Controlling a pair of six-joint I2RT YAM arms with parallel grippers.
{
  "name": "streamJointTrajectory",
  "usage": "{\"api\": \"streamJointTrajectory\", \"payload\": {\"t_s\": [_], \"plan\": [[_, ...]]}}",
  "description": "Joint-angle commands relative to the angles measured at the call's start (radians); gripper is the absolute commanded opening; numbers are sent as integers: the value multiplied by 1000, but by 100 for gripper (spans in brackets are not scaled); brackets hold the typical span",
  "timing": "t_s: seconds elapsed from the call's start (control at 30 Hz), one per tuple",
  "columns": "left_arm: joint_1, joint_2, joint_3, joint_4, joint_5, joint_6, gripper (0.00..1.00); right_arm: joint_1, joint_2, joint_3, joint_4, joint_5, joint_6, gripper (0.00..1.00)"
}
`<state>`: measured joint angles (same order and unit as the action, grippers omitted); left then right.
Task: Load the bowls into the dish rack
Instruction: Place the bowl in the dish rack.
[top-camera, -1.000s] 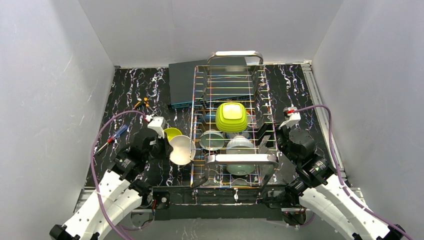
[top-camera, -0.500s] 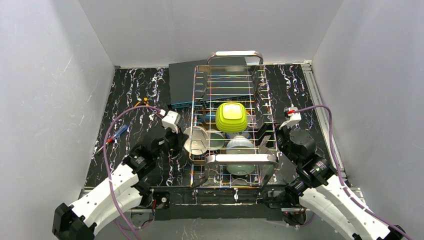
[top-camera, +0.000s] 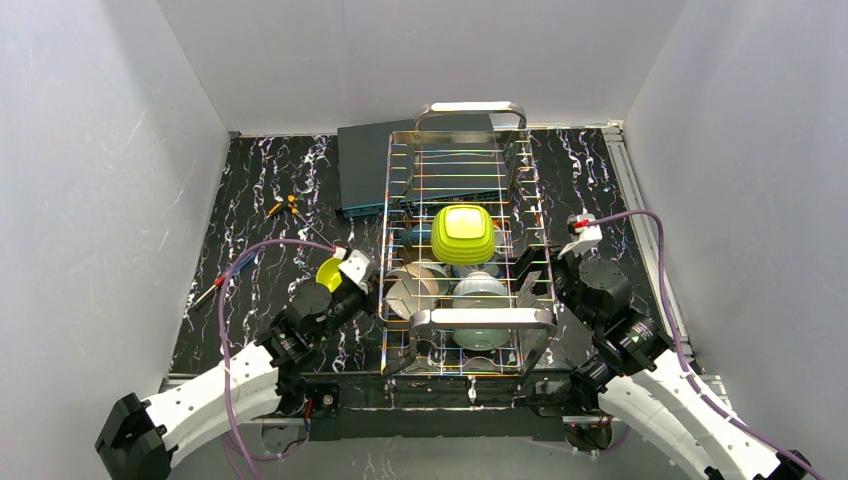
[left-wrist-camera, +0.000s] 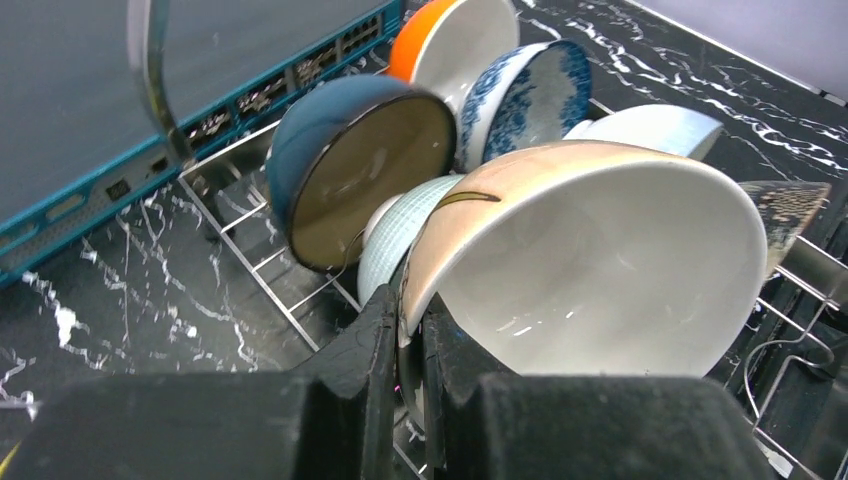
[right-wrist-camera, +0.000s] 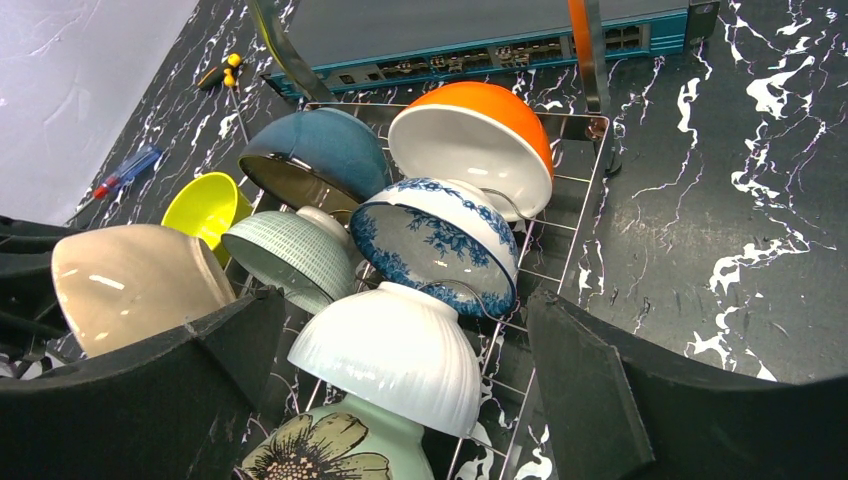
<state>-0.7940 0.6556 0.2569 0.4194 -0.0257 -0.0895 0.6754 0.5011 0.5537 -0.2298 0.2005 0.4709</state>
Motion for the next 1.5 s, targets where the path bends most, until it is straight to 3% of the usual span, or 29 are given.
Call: {"api": "streamJointTrajectory", "payload": {"t_s": [0.0,0.2,0.37,0.7,1.47], "plan": [[-90,-5,21,200,-128,82,0,1,-3,20,45,9,-12,99],[-280,37,-20,334,-395,204,0,1,-5,23,41,8,-14,99],[-431,142,-70,557,-588,327,0,1,-4,20,44,5,-19,99],[-533,383,-93,945,-849,520,0,1,-9,18,42,0,-22,99],[-634,630,-24,990,-1013,668,0,1,-4,17,41,4,-25,99]]}}
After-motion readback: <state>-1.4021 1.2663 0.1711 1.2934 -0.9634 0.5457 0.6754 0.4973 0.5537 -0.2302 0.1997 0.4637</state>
